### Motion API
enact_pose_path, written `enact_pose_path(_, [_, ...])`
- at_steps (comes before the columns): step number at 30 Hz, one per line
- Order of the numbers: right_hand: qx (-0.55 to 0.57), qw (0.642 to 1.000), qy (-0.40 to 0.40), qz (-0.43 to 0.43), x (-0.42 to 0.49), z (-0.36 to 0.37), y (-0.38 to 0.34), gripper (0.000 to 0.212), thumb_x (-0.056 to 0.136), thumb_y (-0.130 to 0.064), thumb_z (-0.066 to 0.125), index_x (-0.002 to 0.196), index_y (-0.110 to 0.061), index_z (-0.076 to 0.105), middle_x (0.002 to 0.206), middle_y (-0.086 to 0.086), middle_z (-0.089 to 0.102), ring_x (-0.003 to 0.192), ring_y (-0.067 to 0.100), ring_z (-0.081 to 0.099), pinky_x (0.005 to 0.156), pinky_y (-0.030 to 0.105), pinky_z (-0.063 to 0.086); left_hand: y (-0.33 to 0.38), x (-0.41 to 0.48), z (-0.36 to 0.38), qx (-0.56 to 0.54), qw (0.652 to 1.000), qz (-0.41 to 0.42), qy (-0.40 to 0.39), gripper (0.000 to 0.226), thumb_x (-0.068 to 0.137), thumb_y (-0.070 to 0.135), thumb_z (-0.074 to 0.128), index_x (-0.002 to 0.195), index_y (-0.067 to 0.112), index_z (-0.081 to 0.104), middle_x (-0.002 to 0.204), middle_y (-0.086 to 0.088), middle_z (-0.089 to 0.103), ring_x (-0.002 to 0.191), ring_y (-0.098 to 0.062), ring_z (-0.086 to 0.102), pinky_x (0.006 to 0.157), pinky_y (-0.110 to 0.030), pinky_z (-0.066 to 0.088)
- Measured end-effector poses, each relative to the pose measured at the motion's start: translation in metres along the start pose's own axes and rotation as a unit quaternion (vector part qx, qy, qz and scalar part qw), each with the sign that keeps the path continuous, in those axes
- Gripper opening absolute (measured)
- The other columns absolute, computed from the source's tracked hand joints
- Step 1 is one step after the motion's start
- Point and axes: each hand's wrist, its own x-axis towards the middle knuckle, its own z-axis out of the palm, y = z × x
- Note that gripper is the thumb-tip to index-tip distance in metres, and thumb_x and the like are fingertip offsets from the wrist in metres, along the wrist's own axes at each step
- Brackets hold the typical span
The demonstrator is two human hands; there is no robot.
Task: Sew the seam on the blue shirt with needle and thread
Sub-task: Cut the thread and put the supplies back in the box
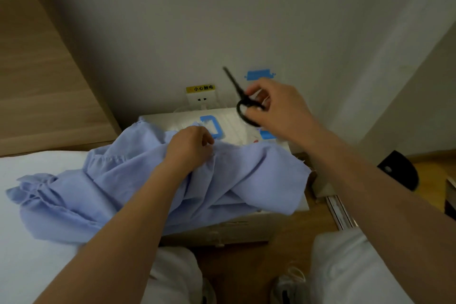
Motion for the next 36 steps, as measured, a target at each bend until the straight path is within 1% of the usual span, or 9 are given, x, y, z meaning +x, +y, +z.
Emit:
enact_pose_path(3, [-0.113,0.991,0.073,0.022,0.014,-0.005,0.026,0.03,0.084,-0.026,0.067,0.111,-0.013,0.068,0.104,0.006,0.068,0.091,0.022,0.062,0.08,0.032,0.046,0.009,0.003,0.008,-0.056,0.997,0.041,0.046,0.023,0.092,0.018,0.055,0.112,0.018,0.068,0.11,-0.002,0.068,0.104,-0.021,0.06,0.08,-0.019,0.035])
enact_pose_path(8, [-0.186,0.981,0.014,0.059,0.016,0.002,0.044,0.03,0.093,-0.018,0.056,0.12,-0.007,0.063,0.119,0.013,0.062,0.107,0.029,0.058,0.089,0.035,0.043,0.013,0.011,0.016,-0.037,0.996,0.072,-0.041,0.032,0.093,0.025,0.057,0.123,0.02,0.062,0.12,-0.003,0.063,0.106,-0.021,0.058,0.086,-0.026,0.043])
enact_pose_path(13, [-0.165,0.984,0.021,-0.063,0.009,0.009,0.023,0.024,0.092,-0.017,0.056,0.113,-0.011,0.065,0.115,0.009,0.062,0.107,0.027,0.055,0.092,0.038,0.04,0.002,0.009,0.013,-0.021,0.99,0.141,-0.004,0.013,0.078,0.03,0.074,0.089,0.022,0.076,0.091,0.0,0.065,0.087,-0.011,0.055,0.078,-0.029,0.044])
enact_pose_path(16, [-0.065,0.984,-0.105,-0.127,-0.004,0.026,0.002,0.023,0.093,-0.012,0.055,0.112,-0.012,0.067,0.11,0.008,0.066,0.096,0.023,0.06,0.086,0.038,0.047,0.002,0.007,0.005,0.02,0.997,0.068,-0.039,0.019,0.083,0.034,0.066,0.082,0.016,0.072,0.072,0.002,0.06,0.064,-0.007,0.048,0.066,-0.024,0.039])
enact_pose_path(18, [-0.117,0.965,-0.203,-0.12,-0.012,0.043,-0.004,0.028,0.096,-0.014,0.049,0.119,-0.017,0.064,0.117,0.008,0.064,0.102,0.024,0.059,0.089,0.04,0.047,0.009,0.004,-0.001,0.073,0.991,-0.037,-0.104,0.035,0.092,0.043,0.053,0.093,0.011,0.067,0.081,-0.006,0.06,0.073,-0.017,0.053,0.07,-0.026,0.04])
enact_pose_path(22, [-0.292,0.903,-0.301,-0.094,-0.018,0.074,-0.001,0.035,0.095,-0.01,0.05,0.127,-0.02,0.057,0.125,0.012,0.057,0.108,0.031,0.058,0.09,0.04,0.048,-0.008,-0.012,-0.001,0.113,0.989,-0.04,-0.089,0.035,0.095,0.045,0.048,0.086,0.017,0.066,0.085,-0.004,0.064,0.083,-0.021,0.059,0.072,-0.027,0.043])
enact_pose_path(27, [-0.281,0.926,-0.241,-0.077,-0.021,0.091,-0.004,0.034,0.095,-0.013,0.052,0.13,-0.014,0.05,0.125,0.013,0.052,0.107,0.033,0.055,0.076,0.036,0.042,-0.032,-0.014,-0.002,0.109,0.979,-0.077,-0.152,0.033,0.093,0.044,0.053,0.098,0.014,0.063,0.092,-0.004,0.057,0.09,-0.02,0.057,0.086,-0.03,0.046])
enact_pose_path(31, [-0.333,0.913,-0.209,-0.108,-0.022,0.103,-0.006,0.02,0.094,-0.012,0.051,0.114,-0.011,0.054,0.117,0.012,0.051,0.101,0.033,0.056,0.066,0.034,0.031,-0.041,-0.022,-0.001,0.07,0.996,-0.044,-0.043,0.026,0.086,0.043,0.064,0.09,0.018,0.067,0.09,-0.001,0.064,0.09,-0.02,0.062,0.08,-0.031,0.05])
enact_pose_path(36, [-0.237,0.953,-0.147,-0.121,-0.013,0.095,-0.021,0.015,0.089,-0.003,0.048,0.085,-0.017,0.047,0.099,0.009,0.054,0.084,0.031,0.055,0.063,0.035,0.033,-0.051,-0.019,-0.004,0.017,0.998,-0.056,-0.037,0.017,0.087,0.035,0.065,0.087,0.019,0.059,0.088,0.001,0.059,0.084,-0.016,0.055,0.08,-0.03,0.047])
